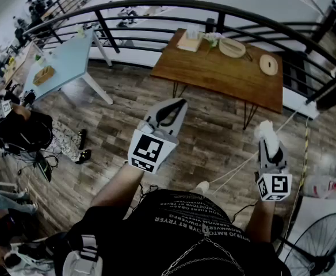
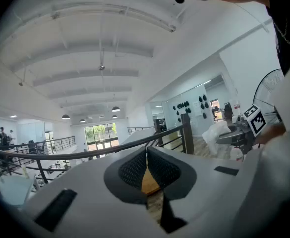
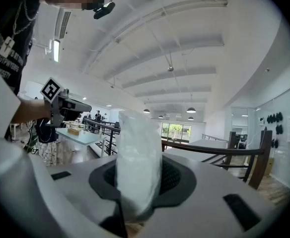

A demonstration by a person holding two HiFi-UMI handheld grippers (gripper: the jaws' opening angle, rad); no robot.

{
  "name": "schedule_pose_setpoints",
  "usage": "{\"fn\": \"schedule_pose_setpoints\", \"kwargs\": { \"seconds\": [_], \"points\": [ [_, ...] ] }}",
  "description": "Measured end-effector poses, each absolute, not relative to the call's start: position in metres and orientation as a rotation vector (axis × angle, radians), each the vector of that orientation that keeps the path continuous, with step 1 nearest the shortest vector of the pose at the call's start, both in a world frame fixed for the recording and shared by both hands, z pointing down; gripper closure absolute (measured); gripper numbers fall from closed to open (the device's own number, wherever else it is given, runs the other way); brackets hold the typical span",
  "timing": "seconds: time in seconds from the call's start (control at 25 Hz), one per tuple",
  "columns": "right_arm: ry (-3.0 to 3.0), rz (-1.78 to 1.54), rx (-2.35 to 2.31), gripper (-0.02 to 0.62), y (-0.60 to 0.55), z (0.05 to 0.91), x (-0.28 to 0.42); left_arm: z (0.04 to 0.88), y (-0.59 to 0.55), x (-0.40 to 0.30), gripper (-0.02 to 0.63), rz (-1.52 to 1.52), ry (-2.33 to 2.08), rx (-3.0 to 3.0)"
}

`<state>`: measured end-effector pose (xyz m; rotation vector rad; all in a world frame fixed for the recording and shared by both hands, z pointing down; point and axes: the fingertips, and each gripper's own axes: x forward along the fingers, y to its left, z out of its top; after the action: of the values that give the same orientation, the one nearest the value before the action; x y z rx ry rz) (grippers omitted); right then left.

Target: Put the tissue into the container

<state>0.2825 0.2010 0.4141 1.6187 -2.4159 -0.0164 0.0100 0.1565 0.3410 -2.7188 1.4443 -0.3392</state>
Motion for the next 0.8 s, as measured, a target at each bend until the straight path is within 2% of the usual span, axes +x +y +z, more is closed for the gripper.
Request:
{"fn": "schedule_pose_setpoints", "kwargs": {
  "seconds": [0.2,0.36,0.56,0.8],
  "points": [
    [-2.574,-0.091,1.471,0.476,0.167,0.399,0.199,0.345,0.161,-0.051,0.575,-0.373,1.591,-2.586],
    [-2.564,-0.052,1.456,0.476,0.176,0.399,0.174,0.361,0.176,-0.075,0.575,-0.389,1.627,-2.639],
    [-2.528,-0.035,1.514,0.474,0.238,0.361,0.137,0.337,0.234,-0.125,0.575,-0.370,1.619,-2.669],
    [-2.503,-0.043,1.537,0.472,0.270,0.344,0.135,0.328,0.251,-0.134,0.575,-0.311,1.601,-2.695]
  ]
}}
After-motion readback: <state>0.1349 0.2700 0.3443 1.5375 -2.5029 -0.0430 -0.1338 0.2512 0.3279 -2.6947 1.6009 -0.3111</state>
